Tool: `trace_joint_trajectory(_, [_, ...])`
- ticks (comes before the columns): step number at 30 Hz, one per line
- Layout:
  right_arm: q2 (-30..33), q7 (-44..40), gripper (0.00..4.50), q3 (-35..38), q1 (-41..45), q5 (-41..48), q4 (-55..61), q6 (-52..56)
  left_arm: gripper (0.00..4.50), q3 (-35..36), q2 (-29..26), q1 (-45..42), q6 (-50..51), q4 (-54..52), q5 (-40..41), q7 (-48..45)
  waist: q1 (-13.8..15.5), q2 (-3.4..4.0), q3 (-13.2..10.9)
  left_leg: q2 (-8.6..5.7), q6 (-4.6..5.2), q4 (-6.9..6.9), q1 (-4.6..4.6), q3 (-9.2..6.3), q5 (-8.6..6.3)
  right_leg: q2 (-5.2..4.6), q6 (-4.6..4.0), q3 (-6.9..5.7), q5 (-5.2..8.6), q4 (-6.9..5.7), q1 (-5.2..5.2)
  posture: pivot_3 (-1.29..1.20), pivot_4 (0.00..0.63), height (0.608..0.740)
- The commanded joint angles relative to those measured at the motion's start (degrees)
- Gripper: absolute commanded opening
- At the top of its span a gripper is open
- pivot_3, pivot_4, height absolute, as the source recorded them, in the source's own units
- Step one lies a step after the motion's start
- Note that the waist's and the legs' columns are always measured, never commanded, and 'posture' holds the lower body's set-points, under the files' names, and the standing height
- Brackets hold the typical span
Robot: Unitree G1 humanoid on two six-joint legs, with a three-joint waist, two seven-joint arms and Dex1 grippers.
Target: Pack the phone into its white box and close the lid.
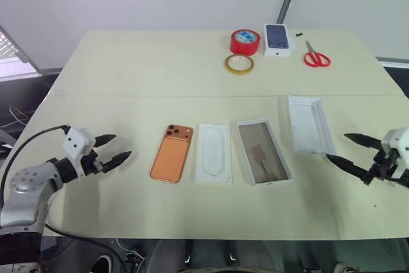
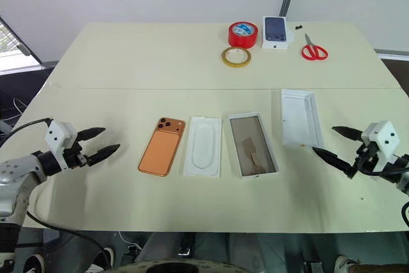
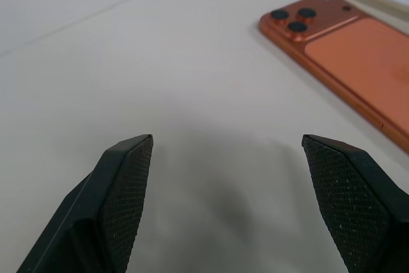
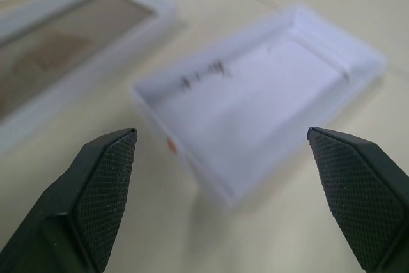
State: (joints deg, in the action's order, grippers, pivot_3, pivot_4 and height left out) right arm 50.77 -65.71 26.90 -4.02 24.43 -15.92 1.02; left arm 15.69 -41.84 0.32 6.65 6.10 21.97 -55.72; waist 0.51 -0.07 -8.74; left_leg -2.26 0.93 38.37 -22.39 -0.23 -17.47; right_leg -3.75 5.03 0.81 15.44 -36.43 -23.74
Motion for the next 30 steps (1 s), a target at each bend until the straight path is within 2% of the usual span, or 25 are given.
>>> trace_joint_trajectory(1, [0.4,1.2,4.46,2.6,0.1,-0.5,-1.3,-2.7,3.91,2.1,0.0,0.2,-1.9,-1.1,0.6,0.4,0.0,0.0,0.0,0.0,-0.01,-0.04,0.0,0.0,0.01,0.0,-0.03,0.0,-0.01,0.04,0.0,0.0,0.15,0.74])
trace_joint_trajectory(22, [-0.5,1.4,4.46,0.5,2.0,0.0,0.2,-2.3,3.91,0.4,1.2,-3.0,-0.3,-3.0,2.0,-0.1,-0.1,0.02,0.0,0.0,-0.03,-0.13,0.03,0.01,0.02,0.0,0.14,-0.01,-0.11,0.1,0.02,0.0,0.15,0.74])
trace_joint_trajectory(27, [-0.4,0.6,4.46,-1.3,2.9,0.3,3.7,-1.4,3.91,-2.1,1.5,-3.7,11.2,-10.2,5.8,2.4,-0.1,0.02,0.0,0.0,-0.03,-0.12,0.04,0.01,0.02,0.0,0.16,-0.01,-0.12,0.1,0.04,0.0,0.15,0.74])
trace_joint_trajectory(30, [-0.5,-0.5,4.46,-4.0,4.0,1.4,8.2,0.6,3.91,-3.6,1.9,-5.3,20.2,-14.7,10.8,2.5,-0.1,0.02,0.0,0.0,-0.03,-0.13,0.04,0.01,0.03,0.01,0.17,-0.02,-0.13,0.09,0.04,0.0,0.15,0.74])
